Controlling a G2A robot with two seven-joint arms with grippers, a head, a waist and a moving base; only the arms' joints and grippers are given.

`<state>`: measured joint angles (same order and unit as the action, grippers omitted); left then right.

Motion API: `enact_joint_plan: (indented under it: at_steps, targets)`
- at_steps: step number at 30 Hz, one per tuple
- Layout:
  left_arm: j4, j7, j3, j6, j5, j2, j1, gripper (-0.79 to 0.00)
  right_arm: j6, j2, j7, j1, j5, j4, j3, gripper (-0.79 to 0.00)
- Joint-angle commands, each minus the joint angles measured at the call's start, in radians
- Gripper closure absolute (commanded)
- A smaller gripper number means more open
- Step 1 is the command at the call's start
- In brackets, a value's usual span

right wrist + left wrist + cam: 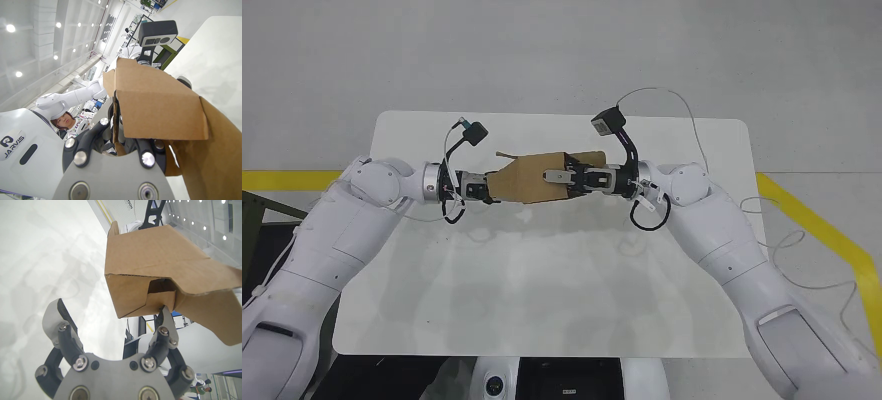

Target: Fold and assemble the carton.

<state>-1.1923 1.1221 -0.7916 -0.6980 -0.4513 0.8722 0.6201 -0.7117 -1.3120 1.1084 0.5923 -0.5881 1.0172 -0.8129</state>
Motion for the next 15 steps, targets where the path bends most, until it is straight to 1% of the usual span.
enact_joint_plan:
  at_steps: [1, 10, 15]
  targets:
    - [-0.002, 0.0, 0.0, 0.0, -0.002, -0.001, 0.0, -0.785, 0.0, 0.0, 0.0, 0.001, -0.001, 0.0, -0.001, 0.0]
    - [-0.015, 0.001, 0.004, 0.001, 0.0, -0.005, 0.004, -0.785, 0.001, 0.001, 0.001, 0.005, 0.002, -0.001, -0.009, 0.0]
    - [0.016, -0.023, -0.016, -0.023, 0.011, -0.009, -0.003, -0.785, 0.003, 0.004, 0.003, 0.011, 0.005, -0.002, -0.018, 0.0]
